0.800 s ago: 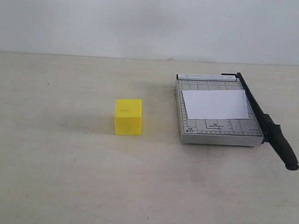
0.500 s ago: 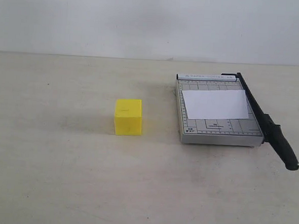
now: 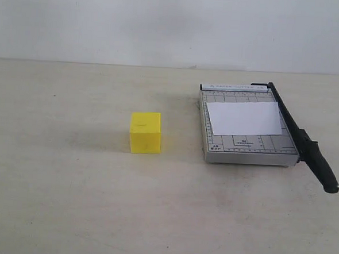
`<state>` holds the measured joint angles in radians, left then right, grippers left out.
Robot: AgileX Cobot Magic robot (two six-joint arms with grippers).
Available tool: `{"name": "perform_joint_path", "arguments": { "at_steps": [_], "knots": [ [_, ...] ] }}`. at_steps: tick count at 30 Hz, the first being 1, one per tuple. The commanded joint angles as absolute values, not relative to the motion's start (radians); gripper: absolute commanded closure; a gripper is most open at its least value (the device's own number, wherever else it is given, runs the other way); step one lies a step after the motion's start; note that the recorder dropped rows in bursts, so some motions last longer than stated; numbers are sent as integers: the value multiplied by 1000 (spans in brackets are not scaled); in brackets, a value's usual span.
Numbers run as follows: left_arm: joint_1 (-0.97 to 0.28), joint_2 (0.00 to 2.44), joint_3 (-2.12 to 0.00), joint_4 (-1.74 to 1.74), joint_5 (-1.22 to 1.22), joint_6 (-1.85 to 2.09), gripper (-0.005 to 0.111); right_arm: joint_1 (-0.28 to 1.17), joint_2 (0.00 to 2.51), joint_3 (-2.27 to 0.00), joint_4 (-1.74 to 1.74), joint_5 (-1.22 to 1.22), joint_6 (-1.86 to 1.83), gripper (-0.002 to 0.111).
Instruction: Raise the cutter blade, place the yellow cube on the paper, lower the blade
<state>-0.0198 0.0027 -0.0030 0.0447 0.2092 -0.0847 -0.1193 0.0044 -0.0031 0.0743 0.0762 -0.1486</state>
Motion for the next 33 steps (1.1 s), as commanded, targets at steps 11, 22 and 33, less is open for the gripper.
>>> {"name": "perform_joint_path", "arguments": {
  "at_steps": [11, 22, 33],
  "knots": [
    [-21, 0, 0, 41, 207, -81, 102, -118, 0, 0, 101, -251, 167, 108],
    [-21, 0, 0, 41, 207, -81, 102, -118, 0, -49, 92, -44, 358, 106],
    [-21, 0, 0, 41, 207, -81, 102, -118, 236, -454, 107, 485, 99, 43]
  ]
}}
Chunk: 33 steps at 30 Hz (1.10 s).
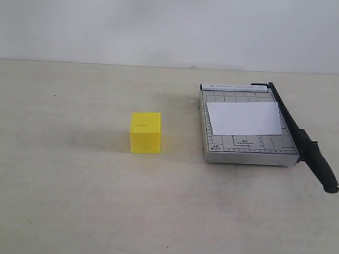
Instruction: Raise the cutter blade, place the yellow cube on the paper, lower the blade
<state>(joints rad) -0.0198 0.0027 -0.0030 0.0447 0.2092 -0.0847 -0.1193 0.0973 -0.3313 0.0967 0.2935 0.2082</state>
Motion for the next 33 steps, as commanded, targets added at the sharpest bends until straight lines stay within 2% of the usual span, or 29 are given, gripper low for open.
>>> {"name": "perform_joint_path", "arguments": {
  "at_steps": [1, 6, 16, 23, 33],
  "knots": [
    [-21, 0, 0, 41, 207, -81, 102, -118, 279, -494, 125, 532, 56, 43],
    [-21, 0, 0, 41, 207, -81, 102, -103, 566, -690, 264, 750, -178, 43],
    [-21, 0, 0, 41, 208, -81, 102, -59, 1161, -999, 266, 969, -294, 43],
    [-21, 0, 0, 41, 208, -81, 102, -59, 1364, -1059, 262, 959, -309, 43],
    [-21, 0, 0, 41, 208, -81, 102, -43, 1520, -1059, 262, 944, -369, 43]
  ]
}}
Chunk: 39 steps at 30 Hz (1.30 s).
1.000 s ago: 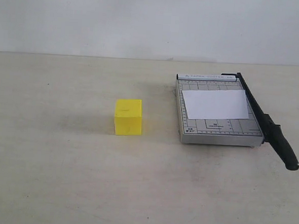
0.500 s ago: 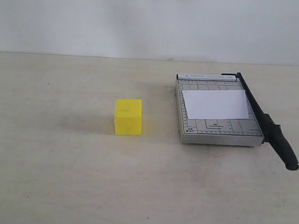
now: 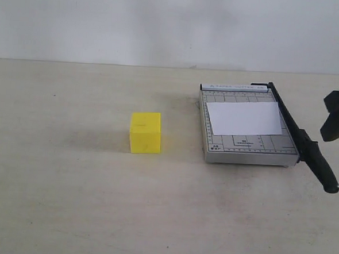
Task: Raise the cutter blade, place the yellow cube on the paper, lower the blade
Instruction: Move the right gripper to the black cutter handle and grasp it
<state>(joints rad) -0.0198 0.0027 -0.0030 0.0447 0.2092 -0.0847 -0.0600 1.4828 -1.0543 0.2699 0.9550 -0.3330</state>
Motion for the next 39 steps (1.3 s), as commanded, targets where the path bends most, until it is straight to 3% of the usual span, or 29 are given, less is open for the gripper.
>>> {"name": "perform_joint_path", "arguments": {
  "at_steps": [1, 7, 39],
  "knots": [
    [-21, 0, 0, 41, 208, -81, 102, -36, 1528, -1059, 259, 940, -379, 43],
    [-21, 0, 0, 41, 208, -81, 102, 34, 1571, -1059, 209, 876, -401, 43],
    [-21, 0, 0, 41, 206, -81, 102, 33, 1779, -1059, 177, 794, -297, 43]
  ]
}}
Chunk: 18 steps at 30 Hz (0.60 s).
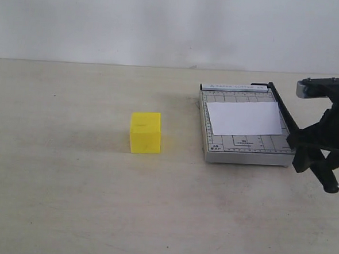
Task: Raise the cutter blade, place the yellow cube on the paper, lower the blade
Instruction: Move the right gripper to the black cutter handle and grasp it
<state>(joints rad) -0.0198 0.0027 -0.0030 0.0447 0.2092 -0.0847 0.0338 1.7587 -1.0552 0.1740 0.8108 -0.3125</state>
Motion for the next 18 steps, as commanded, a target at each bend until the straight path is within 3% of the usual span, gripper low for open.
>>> {"name": "perform_joint_path", "arguments": {
  "at_steps": [1, 12, 14, 18],
  "knots": [
    [-21, 0, 0, 41, 206, -81, 102, 33, 1787, -1059, 177, 790, -295, 43],
    [-21, 0, 0, 41, 206, -81, 102, 33, 1790, -1059, 177, 782, -286, 44],
    [-21, 0, 0, 41, 206, -81, 102, 33, 1790, -1059, 177, 785, -286, 52],
    [-21, 0, 0, 41, 206, -81, 102, 33, 1790, -1059, 177, 796, -286, 82]
  ]
}}
